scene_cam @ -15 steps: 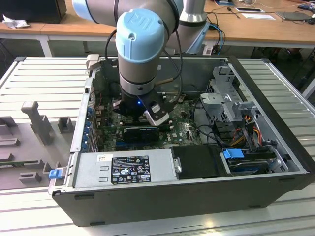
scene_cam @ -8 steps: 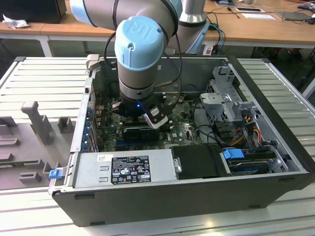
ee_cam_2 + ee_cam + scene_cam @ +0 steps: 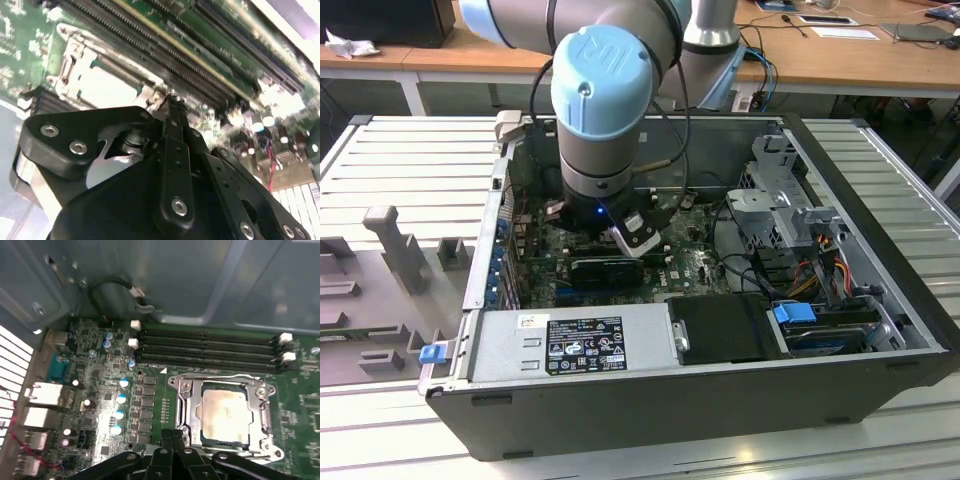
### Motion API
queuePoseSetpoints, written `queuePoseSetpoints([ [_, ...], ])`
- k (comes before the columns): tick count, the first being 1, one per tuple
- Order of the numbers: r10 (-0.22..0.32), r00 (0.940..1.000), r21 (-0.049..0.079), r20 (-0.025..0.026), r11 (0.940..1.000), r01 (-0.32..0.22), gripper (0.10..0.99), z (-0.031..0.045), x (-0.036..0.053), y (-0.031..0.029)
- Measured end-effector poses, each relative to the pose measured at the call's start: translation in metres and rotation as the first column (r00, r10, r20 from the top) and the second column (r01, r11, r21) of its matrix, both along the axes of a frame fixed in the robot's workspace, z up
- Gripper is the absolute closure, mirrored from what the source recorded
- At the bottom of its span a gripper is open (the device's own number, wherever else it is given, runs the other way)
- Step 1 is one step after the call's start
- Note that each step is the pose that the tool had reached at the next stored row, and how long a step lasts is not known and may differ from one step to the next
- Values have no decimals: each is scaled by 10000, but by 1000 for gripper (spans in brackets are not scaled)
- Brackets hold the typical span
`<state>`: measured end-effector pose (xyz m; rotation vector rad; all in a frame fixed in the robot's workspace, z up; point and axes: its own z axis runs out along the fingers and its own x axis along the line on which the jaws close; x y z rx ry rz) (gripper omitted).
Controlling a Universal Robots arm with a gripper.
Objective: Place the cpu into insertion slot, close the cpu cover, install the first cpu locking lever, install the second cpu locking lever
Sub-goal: 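Install the second cpu locking lever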
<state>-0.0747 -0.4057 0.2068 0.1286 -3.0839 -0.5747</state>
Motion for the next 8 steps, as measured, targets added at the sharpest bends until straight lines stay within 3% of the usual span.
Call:
queuePoseSetpoints([
  [8, 0, 10000, 2, 1, 10000, 0, 980, 131, 0, 0],
])
